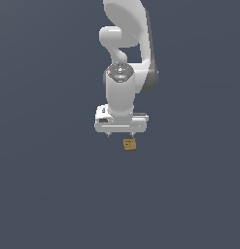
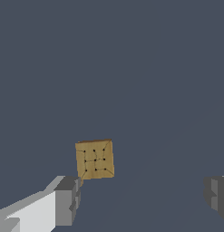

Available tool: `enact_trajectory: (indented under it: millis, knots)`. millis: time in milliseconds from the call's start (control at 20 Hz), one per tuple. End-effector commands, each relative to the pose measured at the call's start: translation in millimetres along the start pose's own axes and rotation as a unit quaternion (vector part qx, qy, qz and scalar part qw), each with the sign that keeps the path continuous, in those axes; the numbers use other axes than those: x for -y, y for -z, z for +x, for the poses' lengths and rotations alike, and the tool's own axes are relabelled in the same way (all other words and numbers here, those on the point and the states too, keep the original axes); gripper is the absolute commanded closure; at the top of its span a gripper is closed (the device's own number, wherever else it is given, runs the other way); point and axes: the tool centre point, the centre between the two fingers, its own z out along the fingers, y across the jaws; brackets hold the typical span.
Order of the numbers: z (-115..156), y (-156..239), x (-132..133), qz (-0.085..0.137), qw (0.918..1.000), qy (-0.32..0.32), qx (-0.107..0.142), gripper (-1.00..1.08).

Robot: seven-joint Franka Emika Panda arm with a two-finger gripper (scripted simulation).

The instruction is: Pick up the object and move it to a goal position.

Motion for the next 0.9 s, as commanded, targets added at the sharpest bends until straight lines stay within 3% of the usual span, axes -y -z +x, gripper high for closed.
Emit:
enact_trajectory:
  millis: [0,450,850]
  knots:
    - [-3.6,-12.7,7.0,-0.001,1.0000,0.006,0.001,-0.92]
    - [-25.9,-72.2,39.6,-0.004,0.9994,0.035,0.006,-0.92]
    - [-35.1,-90.6,49.7,-0.004,0.9990,0.045,0.008,-0.92]
